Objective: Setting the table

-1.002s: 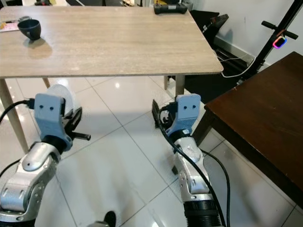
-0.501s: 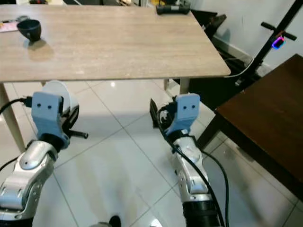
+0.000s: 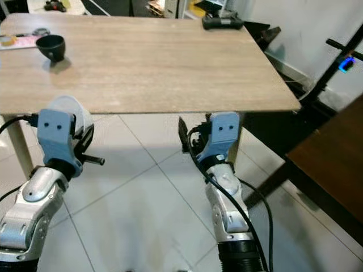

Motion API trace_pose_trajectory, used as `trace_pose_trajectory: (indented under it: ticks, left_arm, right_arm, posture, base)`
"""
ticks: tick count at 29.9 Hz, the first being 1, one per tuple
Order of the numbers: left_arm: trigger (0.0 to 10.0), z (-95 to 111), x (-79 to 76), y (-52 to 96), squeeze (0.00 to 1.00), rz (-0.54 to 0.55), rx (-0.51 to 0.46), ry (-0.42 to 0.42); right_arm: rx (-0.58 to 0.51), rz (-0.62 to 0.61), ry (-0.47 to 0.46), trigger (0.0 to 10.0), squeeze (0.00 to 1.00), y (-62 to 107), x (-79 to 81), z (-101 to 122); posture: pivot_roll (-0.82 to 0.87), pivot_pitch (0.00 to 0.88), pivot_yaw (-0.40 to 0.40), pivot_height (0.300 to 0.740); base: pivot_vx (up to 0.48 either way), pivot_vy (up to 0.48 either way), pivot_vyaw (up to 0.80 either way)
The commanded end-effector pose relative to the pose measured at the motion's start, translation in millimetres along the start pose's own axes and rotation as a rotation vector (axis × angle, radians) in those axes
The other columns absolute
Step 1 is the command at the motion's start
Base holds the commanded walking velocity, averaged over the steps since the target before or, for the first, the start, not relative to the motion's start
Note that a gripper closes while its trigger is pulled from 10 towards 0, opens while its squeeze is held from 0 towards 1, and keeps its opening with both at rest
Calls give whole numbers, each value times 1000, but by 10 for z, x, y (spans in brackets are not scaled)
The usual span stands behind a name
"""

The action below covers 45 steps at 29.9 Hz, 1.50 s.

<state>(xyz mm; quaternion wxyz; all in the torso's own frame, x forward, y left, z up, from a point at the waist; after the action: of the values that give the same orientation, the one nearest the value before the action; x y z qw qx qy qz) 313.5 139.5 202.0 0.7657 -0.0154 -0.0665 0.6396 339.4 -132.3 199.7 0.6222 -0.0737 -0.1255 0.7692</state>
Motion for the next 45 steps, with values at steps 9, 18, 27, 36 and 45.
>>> trace_pose_trajectory:
  ticks: [9, 18, 27, 36, 45]
  left_arm:
    - [10000, -34, -25, 1, 0, -12, 14, -5]
    - [10000, -28, -37, 3, 0, -20, 11, -3]
    - [10000, -27, -50, 1, 0, -27, 12, -3]
    - [10000, -25, -53, -2, 0, -31, 13, -5]
    - [10000, -33, -100, 9, 0, -74, 27, -13]
  right_arm:
    - [14, -16, -12, 10000, 0, 29, -32, -39]
    - [17, -19, -13, 10000, 0, 34, -39, -48]
    - [19, -25, -16, 10000, 0, 45, -46, -54]
    - [19, -28, -17, 10000, 0, 44, -51, -52]
    - [12, -30, -17, 10000, 0, 40, -51, -35]
  posture:
    - [65, 100, 41, 740]
    - [65, 101, 42, 740]
    - [63, 103, 45, 740]
    - [64, 106, 44, 740]
    - [66, 106, 44, 740]
  base:
    - [462, 0, 0]
    - [463, 0, 0]
    - [467, 0, 0]
    - [470, 0, 0]
    - [160, 0, 0]
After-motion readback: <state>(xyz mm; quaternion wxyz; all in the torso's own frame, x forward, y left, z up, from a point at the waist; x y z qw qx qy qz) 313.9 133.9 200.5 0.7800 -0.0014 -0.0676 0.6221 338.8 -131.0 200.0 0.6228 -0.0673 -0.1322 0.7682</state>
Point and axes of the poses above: a point about 5 cm out from each wrist's last joint towards the gripper, its own y axis pointing back from the gripper into the wrist, its own z axis along the axis of the wrist's last joint, x = y × z, the point moved 2 cm from there along -y, pointing out of the wrist towards the gripper
